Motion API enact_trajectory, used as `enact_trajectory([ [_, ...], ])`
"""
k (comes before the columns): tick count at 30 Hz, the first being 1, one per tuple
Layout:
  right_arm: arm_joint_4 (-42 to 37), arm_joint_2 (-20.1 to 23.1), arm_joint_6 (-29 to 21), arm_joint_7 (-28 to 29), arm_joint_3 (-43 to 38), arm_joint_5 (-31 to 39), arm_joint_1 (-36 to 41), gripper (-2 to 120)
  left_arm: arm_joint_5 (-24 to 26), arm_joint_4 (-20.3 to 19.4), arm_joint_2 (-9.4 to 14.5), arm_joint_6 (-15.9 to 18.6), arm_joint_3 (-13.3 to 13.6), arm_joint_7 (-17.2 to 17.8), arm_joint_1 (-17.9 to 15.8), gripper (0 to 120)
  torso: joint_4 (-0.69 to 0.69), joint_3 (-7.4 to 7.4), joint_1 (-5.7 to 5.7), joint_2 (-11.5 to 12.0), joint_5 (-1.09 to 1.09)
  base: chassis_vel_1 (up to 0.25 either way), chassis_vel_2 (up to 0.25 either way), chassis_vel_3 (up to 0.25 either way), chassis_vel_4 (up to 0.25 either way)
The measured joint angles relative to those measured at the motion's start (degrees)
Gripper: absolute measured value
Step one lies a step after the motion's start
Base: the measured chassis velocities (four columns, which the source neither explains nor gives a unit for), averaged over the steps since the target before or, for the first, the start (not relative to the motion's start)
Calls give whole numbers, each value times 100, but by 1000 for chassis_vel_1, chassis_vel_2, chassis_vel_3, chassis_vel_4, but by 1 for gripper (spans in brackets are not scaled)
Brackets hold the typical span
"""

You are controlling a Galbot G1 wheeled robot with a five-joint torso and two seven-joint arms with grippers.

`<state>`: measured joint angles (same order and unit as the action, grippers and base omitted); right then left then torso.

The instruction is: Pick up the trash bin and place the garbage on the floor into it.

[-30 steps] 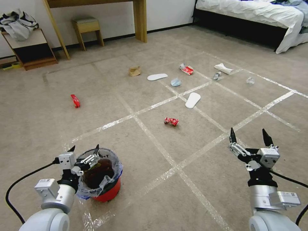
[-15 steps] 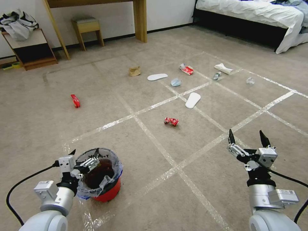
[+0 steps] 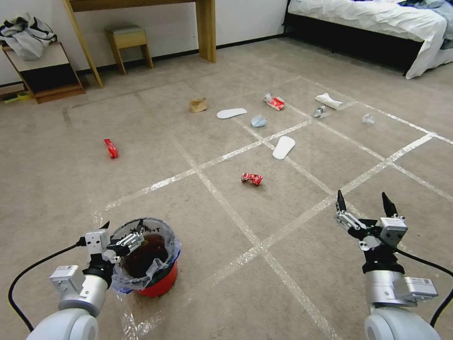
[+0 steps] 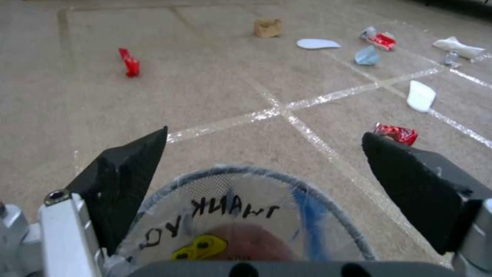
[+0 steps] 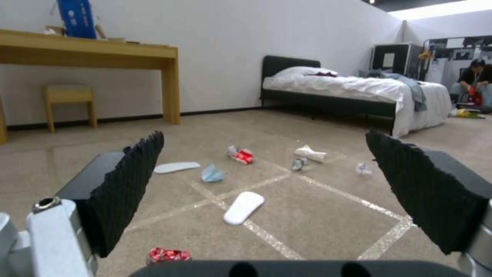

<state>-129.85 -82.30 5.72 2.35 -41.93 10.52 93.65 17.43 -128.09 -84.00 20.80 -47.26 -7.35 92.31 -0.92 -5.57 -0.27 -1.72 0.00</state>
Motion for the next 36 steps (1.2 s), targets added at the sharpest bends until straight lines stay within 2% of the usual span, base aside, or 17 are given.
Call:
enact_trajectory([
  [6,26,8,0,-1,13,4,21,100,58,57,8,41,-10,30,-47,100,0,0,0,0,0,0,0,0,0],
  [12,42,25,-2,-1,18,4,24,100,225,164,114,186,-59,101,-36,100,0,0,0,0,0,0,0,0,0],
  [14,43,33,-10,0,22,4,12,100,602,314,251,435,-100,201,-13,100,0,0,0,0,0,0,0,0,0],
  [18,45,36,-13,0,25,4,19,100,913,447,400,647,-122,268,16,100,0,0,0,0,0,0,0,0,0],
  [19,47,39,-13,0,25,1,35,100,1080,609,557,748,-155,307,36,100,0,0,0,0,0,0,0,0,0],
  [20,47,42,-13,-1,26,-1,45,100,1110,677,626,758,-170,311,42,100,0,0,0,0,-1,0,0,0,0],
  [21,47,50,-13,-1,23,-6,71,100,1170,866,834,753,-226,323,49,100,0,0,0,0,-1,0,0,0,0],
  [22,47,50,-13,-1,23,-6,71,100,1170,866,834,753,-226,323,49,100,0,0,0,0,-1,0,0,0,0],
  [23,50,53,-13,-4,12,-14,94,100,1216,980,976,733,-271,323,52,100,0,0,0,0,-1,0,0,0,0],
  [26,60,52,-7,-7,-4,-28,120,100,1269,1068,1103,716,-313,322,51,100,0,0,0,0,-2,0,0,0,0],
  [28,94,24,15,-8,-28,-57,167,100,1366,1267,1314,690,-334,308,-24,100,0,0,0,0,-1,0,0,0,0],
  [31,98,20,19,-7,-37,-58,172,100,1397,1323,1356,683,-331,306,-48,100,0,0,0,0,0,0,0,0,0],
  [33,100,17,37,-1,-106,-59,186,100,1524,1567,1489,666,-277,288,-145,100,0,0,0,0,0,0,0,0,0],
  [34,100,17,37,-1,-106,-59,186,100,1524,1567,1489,666,-277,288,-145,100,0,0,0,0,0,0,0,0,0],
  [36,82,20,39,10,-174,-58,214,100,1589,1904,1563,575,-220,240,-279,100,0,0,0,0,0,0,0,0,0],
])
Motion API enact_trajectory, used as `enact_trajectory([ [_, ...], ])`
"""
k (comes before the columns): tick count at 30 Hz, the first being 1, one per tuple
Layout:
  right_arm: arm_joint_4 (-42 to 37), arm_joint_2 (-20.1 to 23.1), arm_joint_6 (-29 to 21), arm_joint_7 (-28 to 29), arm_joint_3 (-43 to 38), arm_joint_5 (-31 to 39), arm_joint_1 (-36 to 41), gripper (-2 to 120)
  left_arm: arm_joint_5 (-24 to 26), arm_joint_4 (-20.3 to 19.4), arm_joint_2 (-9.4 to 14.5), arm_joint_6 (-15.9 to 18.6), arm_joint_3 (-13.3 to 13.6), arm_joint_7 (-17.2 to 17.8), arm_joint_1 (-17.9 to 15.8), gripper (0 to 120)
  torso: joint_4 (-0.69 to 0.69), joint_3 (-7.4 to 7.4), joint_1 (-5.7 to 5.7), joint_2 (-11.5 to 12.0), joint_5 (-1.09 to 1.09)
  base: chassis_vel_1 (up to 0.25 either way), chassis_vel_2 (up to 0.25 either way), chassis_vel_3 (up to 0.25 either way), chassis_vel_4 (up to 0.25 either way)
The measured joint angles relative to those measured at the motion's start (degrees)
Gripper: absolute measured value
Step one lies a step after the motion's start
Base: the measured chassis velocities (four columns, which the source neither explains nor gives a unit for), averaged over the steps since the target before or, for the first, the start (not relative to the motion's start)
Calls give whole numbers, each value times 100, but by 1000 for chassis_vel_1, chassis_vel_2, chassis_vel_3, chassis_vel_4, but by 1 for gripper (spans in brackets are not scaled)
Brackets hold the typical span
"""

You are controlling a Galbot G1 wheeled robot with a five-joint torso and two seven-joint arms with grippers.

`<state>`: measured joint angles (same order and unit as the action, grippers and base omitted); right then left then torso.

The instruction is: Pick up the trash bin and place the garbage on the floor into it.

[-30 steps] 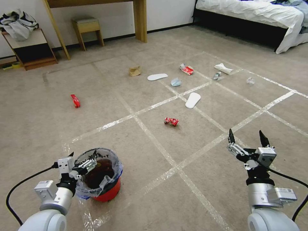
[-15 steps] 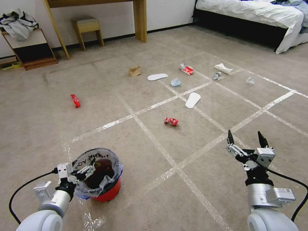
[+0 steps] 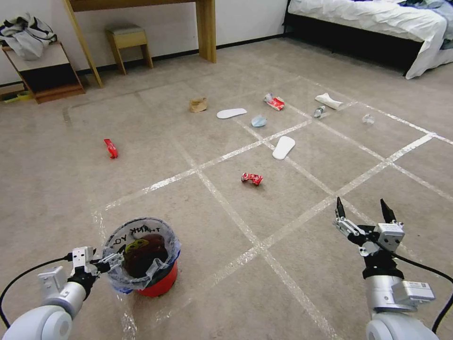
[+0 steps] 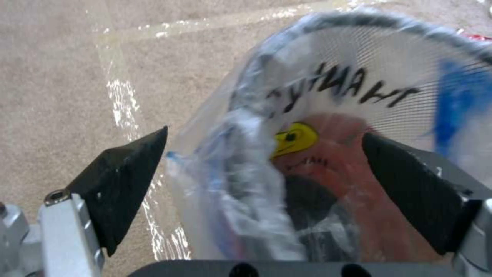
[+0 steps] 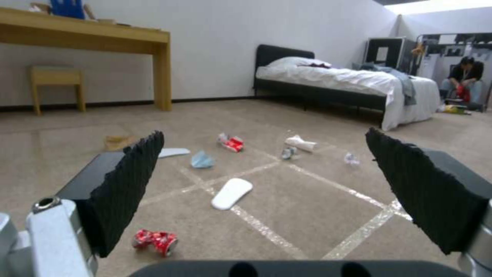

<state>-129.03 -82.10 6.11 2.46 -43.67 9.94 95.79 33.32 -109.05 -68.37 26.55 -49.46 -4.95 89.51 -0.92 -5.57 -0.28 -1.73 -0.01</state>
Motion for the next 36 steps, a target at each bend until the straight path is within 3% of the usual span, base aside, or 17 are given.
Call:
enact_trajectory([
  [12,-15,-95,97,11,-59,-171,186,100,189,794,255,-359,10,-171,-152,100,0,1,1,0,6,0,0,0,0],
  [17,19,-140,116,12,-36,-224,191,100,196,819,267,-379,36,-170,-176,100,2,1,1,-1,5,0,0,0,0],
  [28,64,-164,161,27,-37,-224,134,100,287,508,320,36,224,-56,-223,100,0,0,0,0,-1,0,0,0,0],
  [36,29,-132,179,63,-103,-158,122,100,563,486,547,380,233,28,-160,99,0,0,1,0,2,0,0,0,0],
])
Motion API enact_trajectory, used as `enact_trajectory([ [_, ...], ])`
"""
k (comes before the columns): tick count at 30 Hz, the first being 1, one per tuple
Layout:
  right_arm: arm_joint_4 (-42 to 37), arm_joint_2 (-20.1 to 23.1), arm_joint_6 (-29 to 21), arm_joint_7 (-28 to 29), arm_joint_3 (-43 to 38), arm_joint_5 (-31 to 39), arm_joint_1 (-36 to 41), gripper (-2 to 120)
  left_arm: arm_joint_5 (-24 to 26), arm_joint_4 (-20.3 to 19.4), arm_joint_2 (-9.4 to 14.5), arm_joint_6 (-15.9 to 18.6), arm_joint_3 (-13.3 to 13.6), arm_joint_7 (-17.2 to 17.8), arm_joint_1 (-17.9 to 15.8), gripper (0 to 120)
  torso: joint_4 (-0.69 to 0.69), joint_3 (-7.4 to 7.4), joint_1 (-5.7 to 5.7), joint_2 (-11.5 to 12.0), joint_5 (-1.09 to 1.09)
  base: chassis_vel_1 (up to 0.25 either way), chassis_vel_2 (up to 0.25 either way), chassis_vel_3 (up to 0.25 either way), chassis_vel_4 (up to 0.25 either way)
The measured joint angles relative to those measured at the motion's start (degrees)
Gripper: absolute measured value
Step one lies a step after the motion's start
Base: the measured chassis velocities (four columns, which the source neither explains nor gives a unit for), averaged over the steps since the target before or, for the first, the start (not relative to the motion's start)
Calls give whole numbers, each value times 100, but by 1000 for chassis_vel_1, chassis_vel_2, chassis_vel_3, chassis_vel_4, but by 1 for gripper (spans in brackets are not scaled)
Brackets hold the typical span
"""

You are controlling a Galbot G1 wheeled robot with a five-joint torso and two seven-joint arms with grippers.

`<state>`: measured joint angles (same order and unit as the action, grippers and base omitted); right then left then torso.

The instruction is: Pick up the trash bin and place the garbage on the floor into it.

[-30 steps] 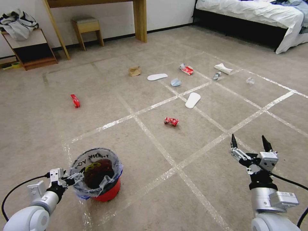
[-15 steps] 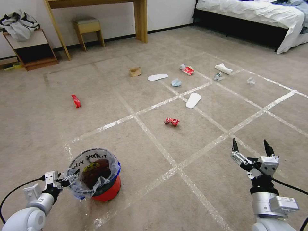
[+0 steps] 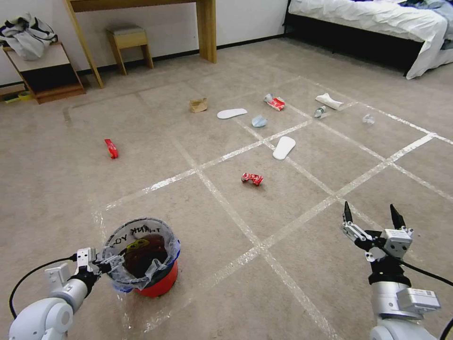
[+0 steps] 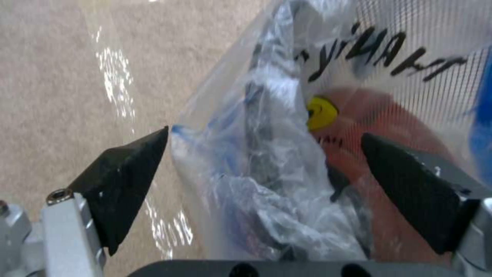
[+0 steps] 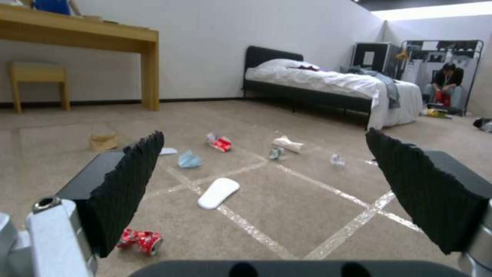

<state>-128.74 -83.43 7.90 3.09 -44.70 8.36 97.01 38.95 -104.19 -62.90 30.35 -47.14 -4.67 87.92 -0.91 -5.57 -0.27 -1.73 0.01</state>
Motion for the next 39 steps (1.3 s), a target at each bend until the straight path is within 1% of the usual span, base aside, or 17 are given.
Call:
enact_trajectory([
  [4,16,-1,11,10,-5,11,-30,100,310,-69,201,264,-8,70,69,98,0,0,0,0,-2,0,0,0,0],
  [8,52,-9,17,12,10,11,-49,100,468,-96,314,397,0,110,61,97,0,-1,0,0,-5,0,0,0,0],
  [17,106,-23,39,13,16,-2,-75,100,561,-36,452,475,22,137,-73,97,-1,-1,-1,1,-3,0,0,0,0],
  [19,119,-28,48,18,12,-6,-91,100,582,15,495,495,53,140,-128,86,0,-1,-1,1,-2,0,0,0,0],
  [20,119,-28,48,18,12,-6,-91,100,582,15,495,495,53,140,-128,86,0,-1,-1,1,-2,0,0,0,0],
  [22,120,-34,52,27,0,-6,-97,100,611,54,533,522,84,140,-168,77,-1,-1,-1,1,-2,0,0,0,0],
  [23,120,-34,52,27,0,-6,-97,100,611,54,533,522,84,140,-168,77,-1,-1,-1,1,-2,0,0,0,0],
  [25,121,-34,56,34,-14,-6,-98,100,616,97,562,527,101,137,-188,65,0,-1,-1,1,-1,0,0,0,0],
  [26,121,-34,56,34,-14,-6,-98,100,616,97,562,527,101,137,-188,65,0,-1,-1,1,-1,0,0,0,0],
  [28,133,-33,57,39,-24,-4,-111,100,617,134,592,527,104,122,-190,56,0,0,0,1,0,0,0,0,0],
  [29,133,-33,57,39,-24,-4,-111,100,617,134,592,527,104,122,-190,56,0,0,0,1,0,0,0,0,0],
  [31,149,-37,58,41,-23,-4,-125,100,619,159,618,524,104,105,-190,45,0,0,-1,1,0,0,0,0,0],
  [32,158,-40,59,41,-19,-4,-130,100,620,167,626,520,104,102,-190,41,0,0,-1,1,0,0,0,0,0],
  [33,158,-40,59,41,-19,-4,-130,100,620,167,626,520,104,102,-190,41,0,0,-1,1,0,0,0,0,0],
  [35,188,-56,61,41,-1,-14,-152,100,629,196,648,514,101,89,-189,30,0,0,0,1,0,0,0,0,0],
  [38,197,-59,61,41,7,-17,-164,100,631,204,652,514,101,84,-189,26,0,0,-1,1,1,0,0,0,0],
  [39,215,-59,62,41,17,-20,-183,100,635,209,661,513,101,59,-186,18,0,0,0,1,0,0,0,0,0],
])
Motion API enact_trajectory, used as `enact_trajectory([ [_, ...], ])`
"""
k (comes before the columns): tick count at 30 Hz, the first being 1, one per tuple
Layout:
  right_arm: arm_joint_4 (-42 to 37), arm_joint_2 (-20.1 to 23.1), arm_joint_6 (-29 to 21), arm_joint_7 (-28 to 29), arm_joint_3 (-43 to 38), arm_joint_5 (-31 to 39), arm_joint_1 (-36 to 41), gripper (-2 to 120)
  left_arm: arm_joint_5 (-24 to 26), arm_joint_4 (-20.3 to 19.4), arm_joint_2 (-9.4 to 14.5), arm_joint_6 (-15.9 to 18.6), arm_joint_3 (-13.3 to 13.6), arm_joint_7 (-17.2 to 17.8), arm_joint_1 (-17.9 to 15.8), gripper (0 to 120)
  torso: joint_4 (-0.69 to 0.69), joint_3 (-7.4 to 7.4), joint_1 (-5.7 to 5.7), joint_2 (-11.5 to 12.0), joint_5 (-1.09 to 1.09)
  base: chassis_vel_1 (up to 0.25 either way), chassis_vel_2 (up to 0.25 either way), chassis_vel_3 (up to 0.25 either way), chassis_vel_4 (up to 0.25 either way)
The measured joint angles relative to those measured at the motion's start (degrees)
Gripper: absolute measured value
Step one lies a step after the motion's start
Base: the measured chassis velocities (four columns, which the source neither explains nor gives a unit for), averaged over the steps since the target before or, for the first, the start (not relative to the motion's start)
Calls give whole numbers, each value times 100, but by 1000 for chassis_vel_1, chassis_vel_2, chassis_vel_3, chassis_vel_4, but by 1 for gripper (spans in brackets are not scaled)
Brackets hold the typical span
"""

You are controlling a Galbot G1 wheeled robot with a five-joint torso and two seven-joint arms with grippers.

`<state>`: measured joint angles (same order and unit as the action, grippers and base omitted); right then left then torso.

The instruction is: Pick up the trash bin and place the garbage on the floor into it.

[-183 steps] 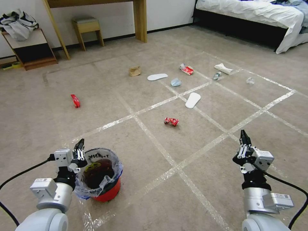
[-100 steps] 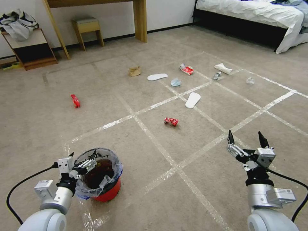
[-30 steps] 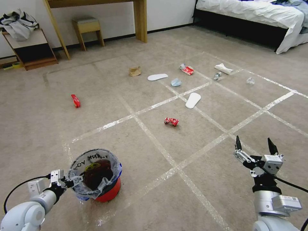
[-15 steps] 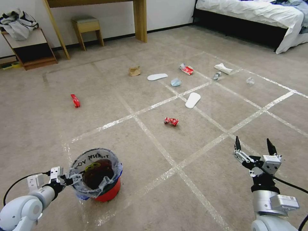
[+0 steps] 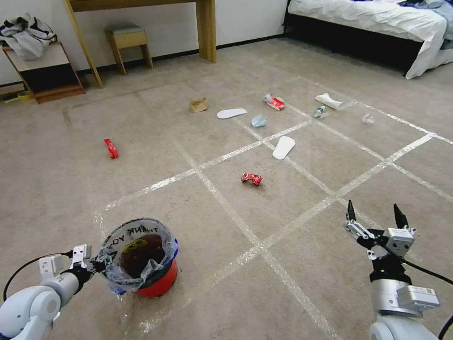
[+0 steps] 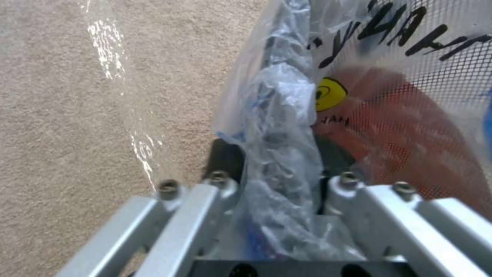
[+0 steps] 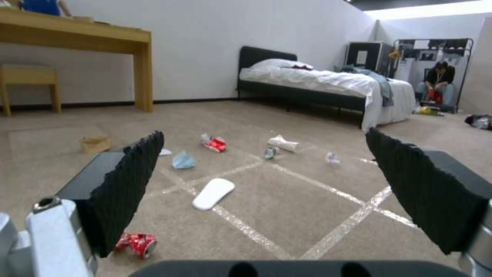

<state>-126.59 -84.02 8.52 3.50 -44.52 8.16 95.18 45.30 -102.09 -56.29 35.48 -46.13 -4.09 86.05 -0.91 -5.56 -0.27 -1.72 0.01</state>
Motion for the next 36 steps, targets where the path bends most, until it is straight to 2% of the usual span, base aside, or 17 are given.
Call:
enact_trajectory([
  [1,23,1,2,0,7,-1,-18,100,2,0,1,0,2,-9,1,11,0,0,0,0,-1,0,0,0,0],
  [2,23,1,2,0,7,-1,-18,100,2,0,1,0,2,-9,1,11,0,0,0,0,-1,0,0,0,0],
  [4,57,2,8,0,15,-5,-38,100,6,-30,1,9,7,-42,1,1,0,0,0,0,-1,0,0,0,0],
  [10,63,28,9,8,31,0,-60,100,16,-229,-78,81,-26,-7,-7,1,-1,-1,0,0,-7,0,0,0,0],
  [11,62,65,7,25,31,27,-71,100,108,-383,-128,133,-109,72,-34,1,0,-1,0,0,-3,0,0,0,0],
  [15,51,99,2,29,30,67,-67,100,292,-561,-137,209,-229,166,-37,1,0,-1,0,1,-3,0,0,0,0],
  [17,12,138,-11,35,33,121,-56,100,520,-752,-99,304,-381,314,-30,1,-1,-1,0,0,-2,0,0,0,0],
  [21,-19,165,-27,38,35,159,-38,100,747,-930,-60,418,-510,496,-8,1,-1,-1,0,-1,-1,0,0,0,0],
  [22,-45,197,-30,39,41,200,-20,100,955,-1072,-25,516,-599,676,43,1,-1,-1,0,-1,-2,0,0,0,0],
  [25,-67,248,-29,39,43,265,-7,100,1145,-1261,33,625,-720,829,155,1,-1,-1,0,-1,-1,0,0,0,0],
  [27,-121,329,-52,51,18,385,33,100,1378,-1536,115,682,-896,1030,322,1,0,-1,0,-1,-2,0,0,0,0],
  [30,-201,423,-94,86,3,561,93,100,1544,-1755,202,686,-1038,1147,473,1,0,0,0,-1,0,0,0,0,0],
  [36,-314,544,-129,108,-90,665,154,100,1702,-1863,309,686,-1181,1265,612,1,0,0,0,0,0,0,0,0,0],
])
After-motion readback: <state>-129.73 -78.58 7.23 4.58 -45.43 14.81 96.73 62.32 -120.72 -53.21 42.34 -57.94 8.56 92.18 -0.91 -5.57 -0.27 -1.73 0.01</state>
